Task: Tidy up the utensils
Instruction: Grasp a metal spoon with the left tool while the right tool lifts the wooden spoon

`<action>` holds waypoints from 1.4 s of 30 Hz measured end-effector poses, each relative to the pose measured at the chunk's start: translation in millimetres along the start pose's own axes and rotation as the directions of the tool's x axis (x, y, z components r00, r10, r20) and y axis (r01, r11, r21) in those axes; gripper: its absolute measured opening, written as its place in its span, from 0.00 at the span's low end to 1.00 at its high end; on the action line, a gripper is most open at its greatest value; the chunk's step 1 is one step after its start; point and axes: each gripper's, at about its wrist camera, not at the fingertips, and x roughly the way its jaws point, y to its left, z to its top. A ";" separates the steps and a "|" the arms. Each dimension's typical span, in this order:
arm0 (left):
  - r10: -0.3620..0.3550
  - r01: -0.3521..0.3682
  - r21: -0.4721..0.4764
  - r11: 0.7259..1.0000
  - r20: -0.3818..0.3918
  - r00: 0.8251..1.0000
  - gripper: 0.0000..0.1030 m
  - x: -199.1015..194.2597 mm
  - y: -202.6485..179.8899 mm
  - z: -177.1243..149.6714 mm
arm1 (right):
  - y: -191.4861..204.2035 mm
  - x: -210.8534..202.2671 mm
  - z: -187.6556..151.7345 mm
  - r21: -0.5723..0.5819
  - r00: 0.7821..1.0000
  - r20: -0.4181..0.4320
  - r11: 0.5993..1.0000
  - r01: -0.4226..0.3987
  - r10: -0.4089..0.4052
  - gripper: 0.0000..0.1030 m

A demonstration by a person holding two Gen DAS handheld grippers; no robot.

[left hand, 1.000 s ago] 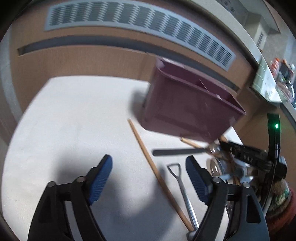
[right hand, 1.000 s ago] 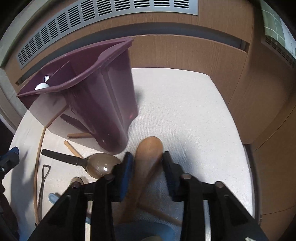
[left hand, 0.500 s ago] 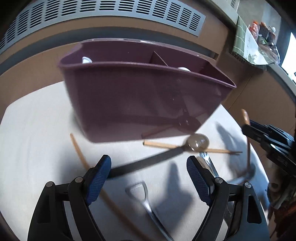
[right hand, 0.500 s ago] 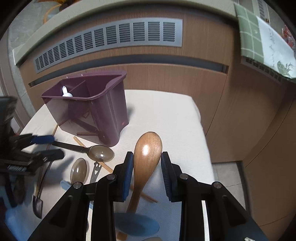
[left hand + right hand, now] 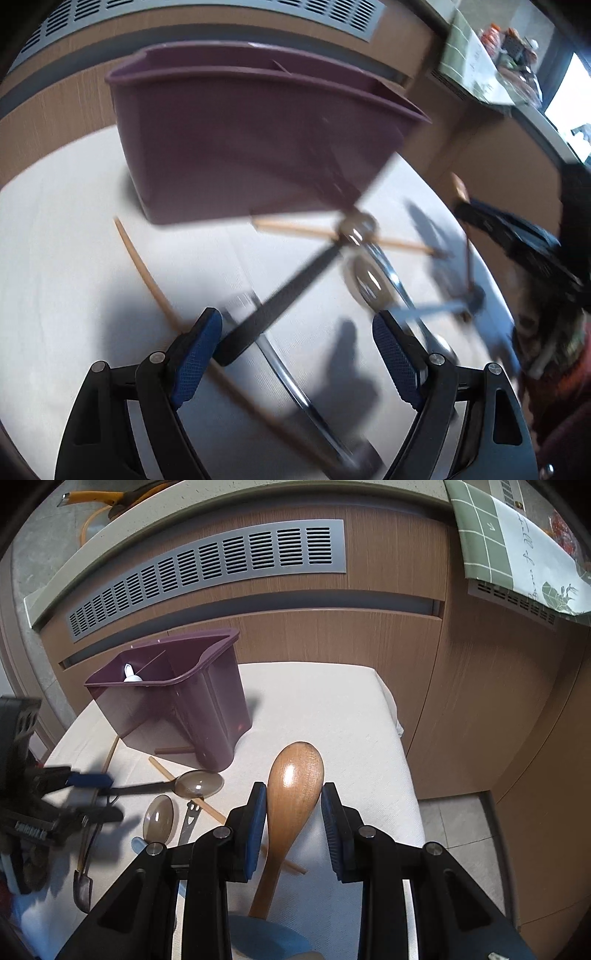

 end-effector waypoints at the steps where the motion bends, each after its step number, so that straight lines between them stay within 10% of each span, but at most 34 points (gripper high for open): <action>1: -0.031 0.031 0.004 1.000 -0.019 0.999 0.81 -2.7 -5.6 -6.4 | -0.4 -0.1 -0.3 0.005 1.000 -0.003 1.000 -0.005 0.005 0.26; 4: -0.081 0.082 0.017 0.996 -0.040 0.996 0.81 -8.5 -19.4 -19.1 | -1.5 -0.3 -2.0 0.013 1.000 -0.006 1.000 -0.010 0.010 0.26; 10: 0.038 -0.039 0.029 0.999 0.046 0.998 0.80 -9.6 -24.5 4.0 | -3.2 -2.0 -4.3 0.015 1.000 -0.004 1.000 -0.011 0.011 0.26; 17: 0.071 -0.075 0.103 0.992 0.037 0.997 0.51 31.9 -45.9 44.8 | -5.4 -4.8 -9.3 0.024 1.000 -0.001 1.000 -0.013 0.013 0.27; 23: 0.173 -0.167 0.202 0.965 -0.011 0.985 0.49 59.8 -62.4 54.6 | -7.1 -2.7 -13.6 0.032 1.000 -0.005 0.999 -0.018 0.018 0.27; 28: 0.176 -0.170 0.167 0.971 -0.020 0.984 0.33 62.0 -60.5 61.8 | -3.5 0.4 -17.4 0.027 1.000 -0.014 0.999 -0.023 0.023 0.27; 42: 0.183 -0.183 -0.018 0.983 -0.021 0.983 0.33 -9.7 5.9 -2.5 | 42.8 1.0 -20.4 -0.041 0.993 -0.060 0.994 -0.102 0.100 0.25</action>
